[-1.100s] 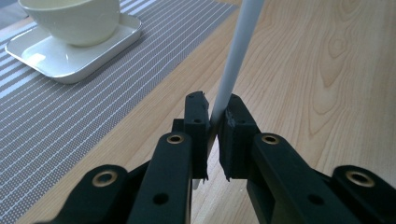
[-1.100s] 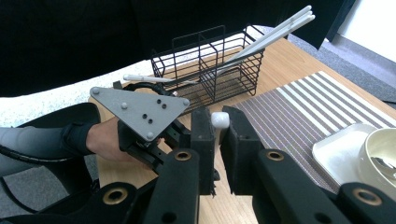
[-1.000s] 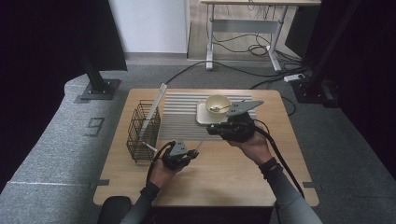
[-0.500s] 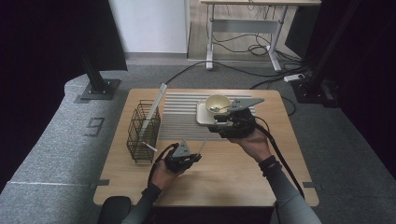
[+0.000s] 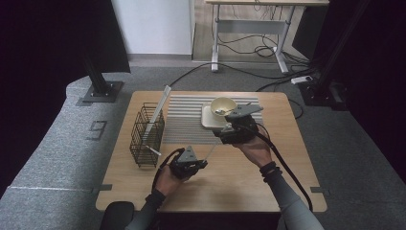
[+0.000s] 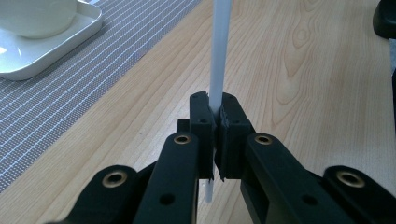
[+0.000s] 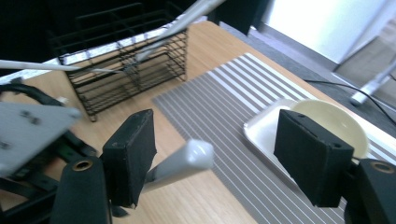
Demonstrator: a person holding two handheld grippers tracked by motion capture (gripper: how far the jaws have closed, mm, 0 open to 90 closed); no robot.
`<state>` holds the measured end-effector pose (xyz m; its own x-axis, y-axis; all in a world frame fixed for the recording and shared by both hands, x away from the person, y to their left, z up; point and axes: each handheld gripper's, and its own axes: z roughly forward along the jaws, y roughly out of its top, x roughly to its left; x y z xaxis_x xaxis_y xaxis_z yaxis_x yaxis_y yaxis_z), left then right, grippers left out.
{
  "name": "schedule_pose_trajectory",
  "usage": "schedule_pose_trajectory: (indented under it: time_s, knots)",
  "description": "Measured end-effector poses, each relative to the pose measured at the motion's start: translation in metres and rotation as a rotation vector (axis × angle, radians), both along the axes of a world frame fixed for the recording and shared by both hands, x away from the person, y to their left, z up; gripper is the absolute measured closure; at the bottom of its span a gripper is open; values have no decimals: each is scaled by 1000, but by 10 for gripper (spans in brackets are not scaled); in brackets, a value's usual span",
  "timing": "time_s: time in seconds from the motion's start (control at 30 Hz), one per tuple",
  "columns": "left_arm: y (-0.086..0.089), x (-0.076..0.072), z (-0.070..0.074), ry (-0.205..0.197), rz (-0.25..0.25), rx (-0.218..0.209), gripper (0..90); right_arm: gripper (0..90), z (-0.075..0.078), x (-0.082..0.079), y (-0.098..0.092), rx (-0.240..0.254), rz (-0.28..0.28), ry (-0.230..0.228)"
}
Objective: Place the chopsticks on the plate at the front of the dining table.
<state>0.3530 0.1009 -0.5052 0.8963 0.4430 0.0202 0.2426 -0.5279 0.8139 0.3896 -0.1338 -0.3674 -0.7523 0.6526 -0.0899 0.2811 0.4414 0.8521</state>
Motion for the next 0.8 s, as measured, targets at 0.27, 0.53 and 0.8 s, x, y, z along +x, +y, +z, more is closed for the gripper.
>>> schedule_pose_trajectory:
  time_s: [0.27,0.53,0.8]
  knots:
    - [-2,-3,3,-4,-15,-19,855,261,-16,7,-35,29,-82,23]
    - [1,-4,6,-4,-20,-39,855,247,-31,13,-56,63,-136,37]
    - [1,-6,8,-6,-25,-42,852,242,-50,16,-75,80,-184,47]
